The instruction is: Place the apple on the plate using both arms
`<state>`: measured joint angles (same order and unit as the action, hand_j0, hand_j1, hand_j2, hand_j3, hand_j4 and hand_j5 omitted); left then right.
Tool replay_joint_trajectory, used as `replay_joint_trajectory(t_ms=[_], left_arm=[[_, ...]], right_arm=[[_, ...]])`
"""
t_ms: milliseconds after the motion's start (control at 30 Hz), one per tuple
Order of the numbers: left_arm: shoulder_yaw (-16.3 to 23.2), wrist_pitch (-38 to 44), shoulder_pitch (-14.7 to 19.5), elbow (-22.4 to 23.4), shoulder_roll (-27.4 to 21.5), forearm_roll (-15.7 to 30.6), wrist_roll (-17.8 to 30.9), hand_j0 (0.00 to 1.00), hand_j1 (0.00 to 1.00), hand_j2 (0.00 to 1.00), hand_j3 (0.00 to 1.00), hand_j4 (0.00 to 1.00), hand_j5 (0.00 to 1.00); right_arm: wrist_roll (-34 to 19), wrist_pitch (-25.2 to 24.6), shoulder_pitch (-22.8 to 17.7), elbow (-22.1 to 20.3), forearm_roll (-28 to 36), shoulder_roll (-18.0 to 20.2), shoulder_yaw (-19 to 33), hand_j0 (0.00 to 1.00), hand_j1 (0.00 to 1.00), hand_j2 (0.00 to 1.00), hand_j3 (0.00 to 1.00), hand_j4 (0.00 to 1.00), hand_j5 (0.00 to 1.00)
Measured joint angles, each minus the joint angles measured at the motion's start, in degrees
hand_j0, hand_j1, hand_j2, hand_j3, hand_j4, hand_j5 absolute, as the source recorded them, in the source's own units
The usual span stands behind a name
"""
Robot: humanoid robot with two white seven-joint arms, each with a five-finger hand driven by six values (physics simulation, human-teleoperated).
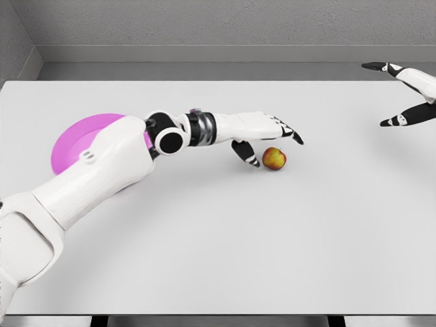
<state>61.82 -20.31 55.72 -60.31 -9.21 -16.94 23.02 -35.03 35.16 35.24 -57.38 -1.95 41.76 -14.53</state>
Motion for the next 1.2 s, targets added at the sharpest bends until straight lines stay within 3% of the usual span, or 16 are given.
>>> replay_joint_trajectory(t_ms=[567,1067,1200], left_arm=[[2.96,0.57,-0.18,3.50,2.75,0.07,-0.15,0.86,0.86,0.86,0.86,0.86,0.86],[3.21,2.84,0.62,6.06,3.28,-0.29,-0.15,0.83,0.83,0.83,0.83,0.83,0.83],[3.21,3.70,0.97,6.45,3.82,-0.32,-0.18,0.75,0.75,0.75,0.75,0.75,0.75]], right_arm=[[0.00,0.00,-0.09,-0.01,0.00,0.15,-0.10,1.00,1.00,1.00,1.00,1.00,1.00],[0.00,0.00,-0.09,0.00,0.00,0.20,-0.10,1.00,1.00,1.00,1.00,1.00,1.00],[0.00,0.00,-0.09,-0.03,0.00,0.19,-0.10,1.00,1.00,1.00,1.00,1.00,1.00]])
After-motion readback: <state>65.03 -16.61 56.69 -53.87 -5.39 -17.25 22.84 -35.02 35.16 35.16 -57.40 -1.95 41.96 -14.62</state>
